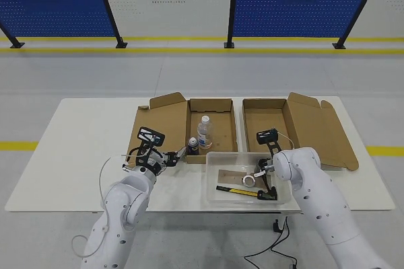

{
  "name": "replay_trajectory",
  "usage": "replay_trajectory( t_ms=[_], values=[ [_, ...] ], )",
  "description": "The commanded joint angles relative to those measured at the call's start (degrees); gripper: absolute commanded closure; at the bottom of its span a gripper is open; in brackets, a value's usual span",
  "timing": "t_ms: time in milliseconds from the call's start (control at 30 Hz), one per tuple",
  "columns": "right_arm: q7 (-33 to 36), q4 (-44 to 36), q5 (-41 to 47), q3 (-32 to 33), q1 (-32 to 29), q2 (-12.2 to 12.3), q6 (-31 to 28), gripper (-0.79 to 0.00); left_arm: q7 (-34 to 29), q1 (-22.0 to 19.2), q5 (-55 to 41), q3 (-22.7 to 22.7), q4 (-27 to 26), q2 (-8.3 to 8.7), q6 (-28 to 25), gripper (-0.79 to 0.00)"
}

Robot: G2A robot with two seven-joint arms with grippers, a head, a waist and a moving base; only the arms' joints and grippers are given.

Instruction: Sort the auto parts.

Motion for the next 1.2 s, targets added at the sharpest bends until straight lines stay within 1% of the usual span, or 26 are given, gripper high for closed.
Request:
replay_trajectory(
  t_ms=[0,567,767,1167],
  values=[
    [0.0,-0.1,0.0,0.0,0.1,-0.1,0.1,-0.292,0.0,0.0,0.0,0.0,0.0,0.0,0.0,-0.785],
    [-2.6,5.6,0.1,-1.6,2.1,-1.4,0.0,-0.289,0.0,0.0,0.0,0.0,0.0,0.0,0.0,-0.785],
    [-1.8,6.2,-0.1,-1.5,1.9,-1.6,-0.6,-0.296,0.0,0.0,0.0,0.0,0.0,0.0,0.0,-0.785],
    [1.9,5.4,-0.1,-1.2,0.5,-1.7,-2.4,-0.292,0.0,0.0,0.0,0.0,0.0,0.0,0.0,-0.785]
  ],
)
